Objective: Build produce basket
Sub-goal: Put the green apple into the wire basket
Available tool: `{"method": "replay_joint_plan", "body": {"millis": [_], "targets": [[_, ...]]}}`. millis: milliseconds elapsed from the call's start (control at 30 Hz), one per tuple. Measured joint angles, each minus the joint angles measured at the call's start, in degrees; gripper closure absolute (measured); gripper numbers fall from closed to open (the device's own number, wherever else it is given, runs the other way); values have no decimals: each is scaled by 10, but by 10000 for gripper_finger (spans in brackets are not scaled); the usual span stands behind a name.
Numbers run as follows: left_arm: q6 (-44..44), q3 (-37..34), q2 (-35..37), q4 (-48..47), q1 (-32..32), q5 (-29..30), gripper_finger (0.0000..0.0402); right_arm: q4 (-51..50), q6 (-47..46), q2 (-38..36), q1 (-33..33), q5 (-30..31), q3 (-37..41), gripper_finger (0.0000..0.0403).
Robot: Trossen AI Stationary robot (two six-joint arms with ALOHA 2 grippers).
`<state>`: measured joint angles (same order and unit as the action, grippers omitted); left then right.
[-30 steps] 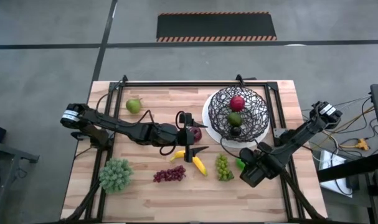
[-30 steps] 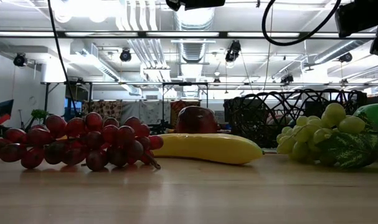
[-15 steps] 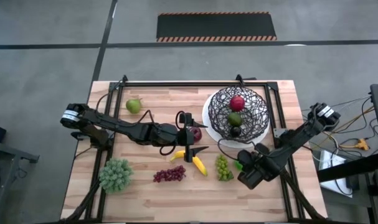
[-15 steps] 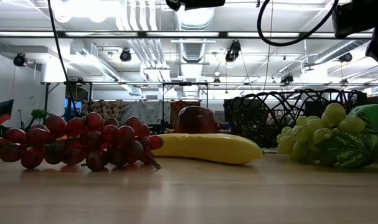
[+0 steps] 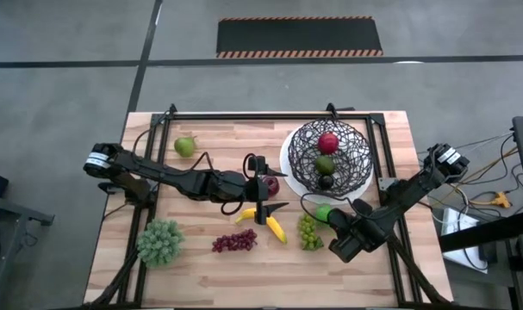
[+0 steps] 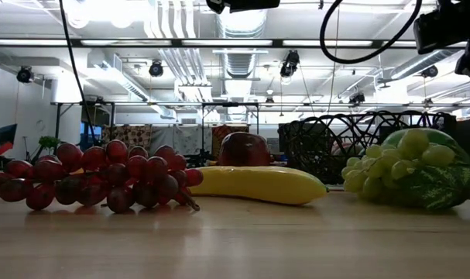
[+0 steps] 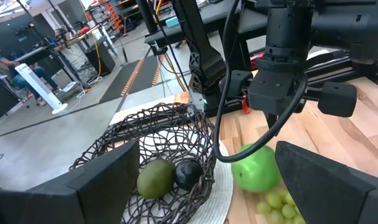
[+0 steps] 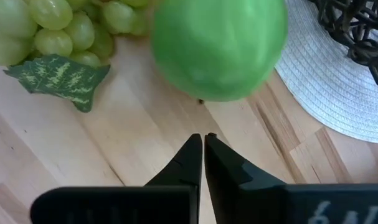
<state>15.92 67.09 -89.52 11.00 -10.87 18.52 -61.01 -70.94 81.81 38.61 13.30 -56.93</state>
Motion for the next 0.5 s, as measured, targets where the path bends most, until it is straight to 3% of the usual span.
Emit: {"method": "replay_joint_plan", "body": {"millis": [233, 367, 500], "targets": [[-1, 0, 0, -2, 0, 0, 45, 0, 10, -15, 1, 0, 0, 394], [-21, -2, -3, -50, 0, -5, 45, 1, 48, -34, 31, 4, 1, 394], [-64, -12, -12, -71, -6, -60, 45, 3, 62, -59, 85, 66, 13, 394]]}}
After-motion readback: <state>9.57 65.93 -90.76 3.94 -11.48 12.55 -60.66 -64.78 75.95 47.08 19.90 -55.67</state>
